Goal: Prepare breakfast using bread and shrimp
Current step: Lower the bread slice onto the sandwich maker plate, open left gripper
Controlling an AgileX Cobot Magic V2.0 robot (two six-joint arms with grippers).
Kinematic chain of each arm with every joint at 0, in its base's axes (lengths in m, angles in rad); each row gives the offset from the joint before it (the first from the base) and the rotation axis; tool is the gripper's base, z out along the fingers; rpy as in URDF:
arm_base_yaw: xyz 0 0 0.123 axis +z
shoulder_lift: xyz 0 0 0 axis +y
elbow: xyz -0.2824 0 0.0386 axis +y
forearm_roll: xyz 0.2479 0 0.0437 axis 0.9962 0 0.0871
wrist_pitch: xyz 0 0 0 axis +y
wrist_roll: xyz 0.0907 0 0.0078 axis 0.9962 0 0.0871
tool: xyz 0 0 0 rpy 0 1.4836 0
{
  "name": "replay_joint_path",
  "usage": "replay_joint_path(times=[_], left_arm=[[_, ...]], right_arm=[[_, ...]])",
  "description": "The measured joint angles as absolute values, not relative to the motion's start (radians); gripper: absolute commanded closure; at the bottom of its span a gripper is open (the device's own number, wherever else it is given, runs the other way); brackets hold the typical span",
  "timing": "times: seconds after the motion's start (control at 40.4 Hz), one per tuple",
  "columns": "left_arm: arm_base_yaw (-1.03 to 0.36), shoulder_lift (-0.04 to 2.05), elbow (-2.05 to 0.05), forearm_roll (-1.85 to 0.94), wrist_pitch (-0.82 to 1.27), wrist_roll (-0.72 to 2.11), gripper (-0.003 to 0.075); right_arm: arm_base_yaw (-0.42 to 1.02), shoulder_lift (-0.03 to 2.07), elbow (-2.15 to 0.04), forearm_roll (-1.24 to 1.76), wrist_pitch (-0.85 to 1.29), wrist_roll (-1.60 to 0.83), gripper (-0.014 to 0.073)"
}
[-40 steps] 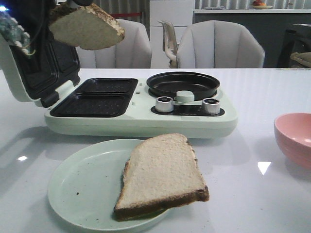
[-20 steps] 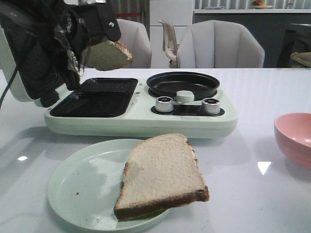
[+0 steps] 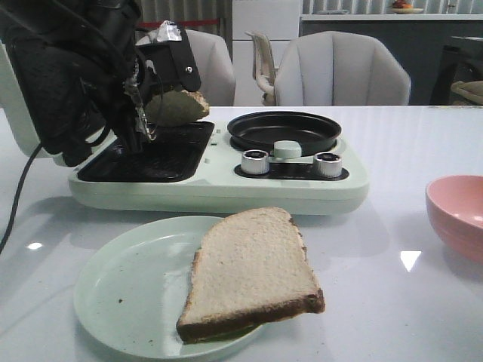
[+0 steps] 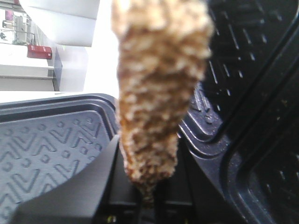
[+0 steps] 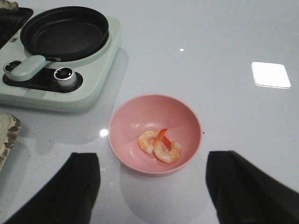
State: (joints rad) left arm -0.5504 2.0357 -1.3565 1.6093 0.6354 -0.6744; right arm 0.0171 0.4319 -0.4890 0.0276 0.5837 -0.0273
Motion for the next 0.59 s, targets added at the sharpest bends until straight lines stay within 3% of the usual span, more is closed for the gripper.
replay_joint_path(times=[0.099, 0.321, 0.593], left_arm=[[-0.544, 2.037, -1.357, 1.609, 0.635, -0.674, 0.0530], [-0.541, 2.037, -1.360, 1.609, 0.635, -0.674, 0.0281], [-0.550, 2.037, -1.360, 1.609, 0.667, -0.658, 0.0275]], right_arm=[[0.017, 0.432, -0.489, 0.028, 0.584, -0.027, 0.0013], [0.017, 0.432, -0.489, 0.028, 0.584, -0.027, 0.0013], [0.017, 0.432, -0.489, 0.028, 0.584, -0.027, 0.0013]])
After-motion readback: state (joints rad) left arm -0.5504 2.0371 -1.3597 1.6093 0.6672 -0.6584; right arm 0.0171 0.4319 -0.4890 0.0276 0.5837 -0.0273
